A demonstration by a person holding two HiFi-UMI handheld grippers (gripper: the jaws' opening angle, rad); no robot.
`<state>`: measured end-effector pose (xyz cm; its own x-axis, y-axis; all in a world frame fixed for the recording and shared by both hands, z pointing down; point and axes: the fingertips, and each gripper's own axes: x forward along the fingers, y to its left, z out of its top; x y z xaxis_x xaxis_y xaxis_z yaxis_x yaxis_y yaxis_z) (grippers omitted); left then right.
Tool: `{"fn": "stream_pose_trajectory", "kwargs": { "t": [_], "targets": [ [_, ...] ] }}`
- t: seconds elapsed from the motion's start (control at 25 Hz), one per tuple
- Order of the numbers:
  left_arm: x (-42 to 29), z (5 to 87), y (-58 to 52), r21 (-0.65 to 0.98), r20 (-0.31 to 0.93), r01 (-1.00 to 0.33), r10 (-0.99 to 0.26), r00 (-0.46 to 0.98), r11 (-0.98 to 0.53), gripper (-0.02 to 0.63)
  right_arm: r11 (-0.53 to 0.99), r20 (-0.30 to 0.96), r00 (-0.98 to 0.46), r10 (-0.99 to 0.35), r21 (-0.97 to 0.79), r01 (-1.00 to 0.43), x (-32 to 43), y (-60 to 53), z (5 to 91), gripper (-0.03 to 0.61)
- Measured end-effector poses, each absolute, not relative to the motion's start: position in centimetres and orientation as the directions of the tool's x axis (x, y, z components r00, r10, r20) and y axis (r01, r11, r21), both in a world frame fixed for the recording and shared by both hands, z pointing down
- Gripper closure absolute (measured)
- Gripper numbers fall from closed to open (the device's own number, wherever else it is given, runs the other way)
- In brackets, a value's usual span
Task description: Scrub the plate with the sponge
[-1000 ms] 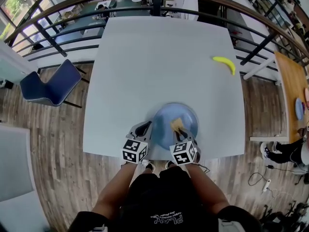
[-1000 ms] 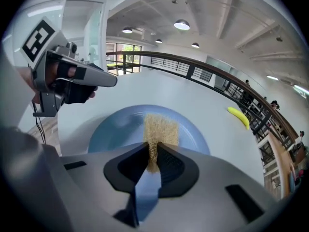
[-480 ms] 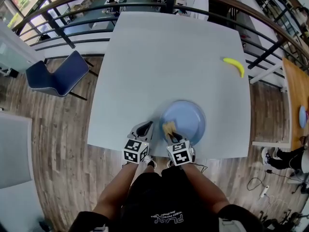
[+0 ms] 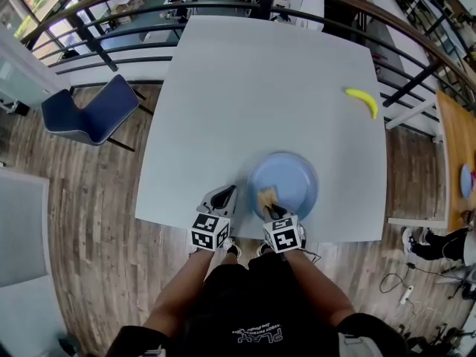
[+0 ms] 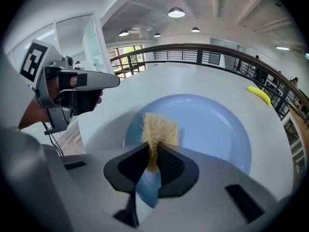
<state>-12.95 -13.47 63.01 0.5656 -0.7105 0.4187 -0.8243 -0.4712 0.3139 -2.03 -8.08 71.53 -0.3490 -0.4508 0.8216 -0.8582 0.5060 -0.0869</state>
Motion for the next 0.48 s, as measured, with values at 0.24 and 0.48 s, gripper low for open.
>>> {"fn": "stream_pose_trajectory", "kwargs": {
  "t": [0.24, 0.48],
  "targets": [
    [-10.4, 63.1, -13.6, 0.311, 0.42, -0.801, -0.682, 0.598, -0.511, 0.601, 0.492, 0.835, -0.322, -0.447, -0.072, -0.868, -0.2, -7.1, 71.7, 0.522],
    [-7.9, 62.8, -13.6, 0.31, 0.423, -0.775, -0.65, 0.631, -0.551, 0.601, 0.451, 0.842, -0.276, -0.463, -0.044, -0.892, 2.9, -7.2, 71.3, 0.522]
  ]
}}
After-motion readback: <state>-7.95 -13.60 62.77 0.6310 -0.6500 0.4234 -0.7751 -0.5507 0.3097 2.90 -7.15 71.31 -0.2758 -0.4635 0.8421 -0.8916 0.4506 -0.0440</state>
